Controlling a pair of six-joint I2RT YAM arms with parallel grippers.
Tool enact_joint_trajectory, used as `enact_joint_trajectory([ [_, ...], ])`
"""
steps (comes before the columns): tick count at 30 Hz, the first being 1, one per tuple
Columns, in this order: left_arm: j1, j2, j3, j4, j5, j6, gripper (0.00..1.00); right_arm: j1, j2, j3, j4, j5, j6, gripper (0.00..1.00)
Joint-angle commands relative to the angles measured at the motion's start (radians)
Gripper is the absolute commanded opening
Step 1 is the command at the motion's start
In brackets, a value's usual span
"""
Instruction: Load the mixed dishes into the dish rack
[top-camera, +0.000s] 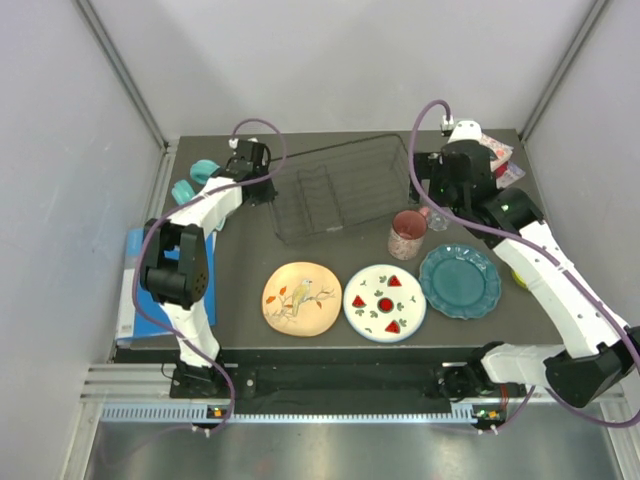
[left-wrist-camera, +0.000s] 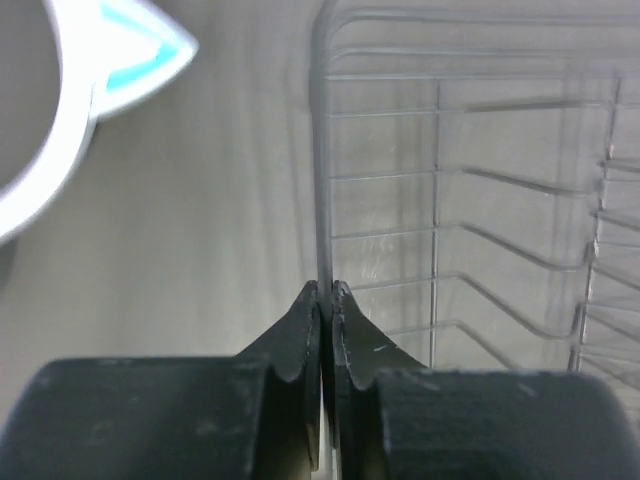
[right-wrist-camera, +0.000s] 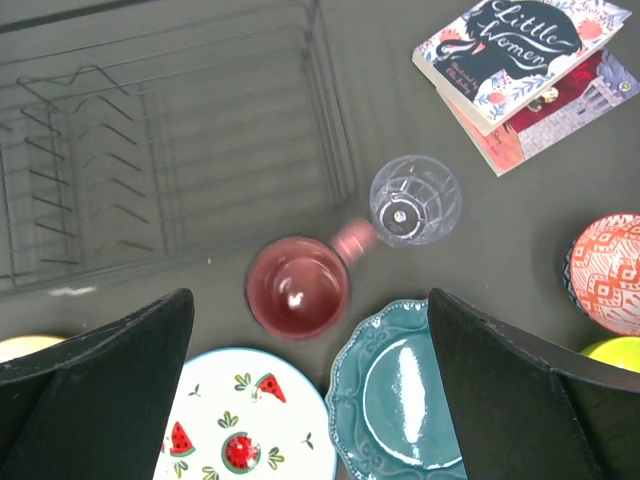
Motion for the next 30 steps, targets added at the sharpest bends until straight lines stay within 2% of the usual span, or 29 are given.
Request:
enact_joint_trajectory([
  [1,-0.013,0.075,0.08,0.077,-0.033,0.234,0.05,-0.018,-0.046,-0.025,0.042,-0.011,0.0,1.0],
  [5,-0.013,0.109,0.121,0.099,-0.087,0.257,0.08,-0.03,-0.06,-0.057,0.045,-0.011,-0.001,1.0],
  [6,-0.013,0.115,0.143,0.102,-0.093,0.258,0.12,-0.038,-0.06,-0.072,0.048,-0.013,-0.001,1.0],
  [12,-0.008,0.187,0.241,0.123,-0.226,0.267,0.46,-0.064,-0.058,-0.135,0.051,-0.025,-0.004,1.0],
  [13,-0.007,0.202,0.255,0.122,-0.236,0.277,0.55,-0.068,-0.057,-0.144,0.054,-0.025,-0.004,1.0],
  [15,-0.001,0.207,0.279,0.122,-0.251,0.283,0.64,-0.087,-0.052,-0.169,0.054,-0.023,0.0,1.0],
  [16,0.001,0.207,0.279,0.129,-0.254,0.293,0.74,-0.094,-0.054,-0.177,0.051,-0.016,0.008,1.0],
  [17,-0.001,0.204,0.276,0.132,-0.253,0.301,0.77,-0.102,-0.055,-0.192,0.051,-0.007,0.011,1.0],
  [20,0.001,0.195,0.272,0.148,-0.246,0.329,0.8,-0.151,-0.062,-0.221,0.039,0.024,0.048,1.0],
  [25,0.002,0.187,0.293,0.146,-0.26,0.378,0.82,-0.255,-0.063,-0.25,-0.044,0.205,0.161,1.0],
  [30,0.018,0.123,0.354,0.064,-0.194,0.399,0.88,-0.384,-0.045,-0.31,-0.028,0.207,0.172,1.0],
])
